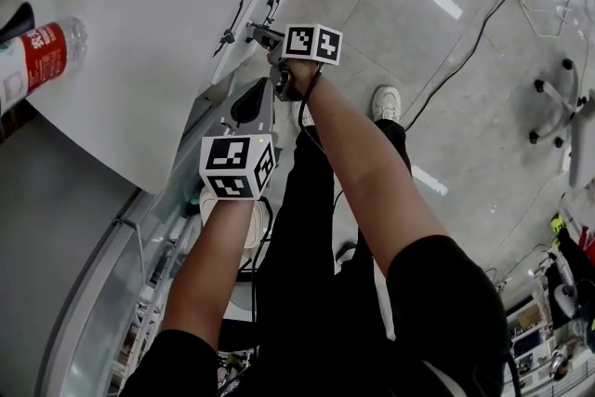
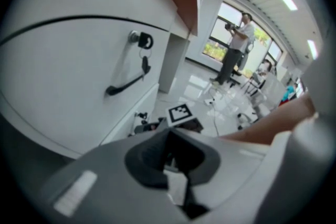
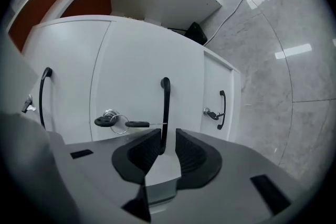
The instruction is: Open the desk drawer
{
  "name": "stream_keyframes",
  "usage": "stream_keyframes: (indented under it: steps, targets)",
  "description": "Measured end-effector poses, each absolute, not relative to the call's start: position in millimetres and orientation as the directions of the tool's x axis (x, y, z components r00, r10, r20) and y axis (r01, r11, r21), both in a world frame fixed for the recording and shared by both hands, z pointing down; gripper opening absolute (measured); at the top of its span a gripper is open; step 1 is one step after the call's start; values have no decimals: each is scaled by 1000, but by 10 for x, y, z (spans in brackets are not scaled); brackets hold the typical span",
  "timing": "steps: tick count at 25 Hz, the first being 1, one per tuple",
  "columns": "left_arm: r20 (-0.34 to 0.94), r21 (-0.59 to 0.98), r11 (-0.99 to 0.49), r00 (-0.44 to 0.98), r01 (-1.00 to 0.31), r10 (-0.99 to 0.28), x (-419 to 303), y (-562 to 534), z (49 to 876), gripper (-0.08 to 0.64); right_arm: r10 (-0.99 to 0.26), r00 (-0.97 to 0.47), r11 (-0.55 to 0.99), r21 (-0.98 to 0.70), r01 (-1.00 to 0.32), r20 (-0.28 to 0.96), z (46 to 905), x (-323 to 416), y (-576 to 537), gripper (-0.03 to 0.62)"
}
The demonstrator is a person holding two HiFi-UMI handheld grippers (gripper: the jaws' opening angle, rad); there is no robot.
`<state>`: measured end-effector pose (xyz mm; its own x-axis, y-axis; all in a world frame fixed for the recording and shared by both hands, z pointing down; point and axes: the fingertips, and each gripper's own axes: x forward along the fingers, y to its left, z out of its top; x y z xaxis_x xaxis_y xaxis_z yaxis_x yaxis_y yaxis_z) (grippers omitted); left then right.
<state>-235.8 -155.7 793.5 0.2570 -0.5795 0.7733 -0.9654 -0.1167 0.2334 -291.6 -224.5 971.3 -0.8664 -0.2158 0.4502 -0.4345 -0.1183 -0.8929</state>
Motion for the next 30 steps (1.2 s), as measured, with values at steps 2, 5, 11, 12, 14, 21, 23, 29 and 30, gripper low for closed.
stream_keyframes:
  steps: [2, 5, 11, 12, 14, 21, 23, 29, 30]
  targets:
    - [778, 227, -132, 261, -965, -571, -2373, -1491, 7937, -2, -207, -872, -103, -897, -431, 443, 9726, -2964, -2242, 62]
    - [787, 223, -130, 257, -966, -561, -2428, -1407, 7971, -2, -217, -876, -101, -902, -419, 431, 9699, -2994, -2278, 14]
    - [794, 218, -127, 251, -968, -554, -2435, -1332, 7985, -2, -212, -873, -108, -899, -425, 439, 9670, -2911, -2235, 12]
    - [793, 216, -128, 251, -968, -556, -2430, -1341, 7979, -2, -209, -875, -105, -900, -423, 436, 9664, -2861, -2227, 12]
    - [792, 211, -132, 248, -969, -558, -2427, -1353, 7976, -2, -198, -879, -96, -901, -423, 433, 9661, -2747, -2187, 12]
    - [790, 218, -136, 256, -967, -556, -2330, -1391, 8053, -2, -189, -877, -111, -897, -429, 443, 9667, -2389, -2008, 12]
    - [787, 229, -130, 262, -965, -558, -2246, -1386, 8074, -2, -177, -877, -109, -895, -433, 446, 9664, -2277, -1953, 12]
    - [788, 247, -117, 269, -962, -553, -2095, -1320, 8138, -2, -191, -869, -134, -889, -437, 456, 9666, -2050, -1872, 12]
    - [789, 247, -112, 267, -963, -554, -2100, -1312, 8140, -2, -192, -869, -138, -889, -436, 456, 9669, -2020, -1858, 12]
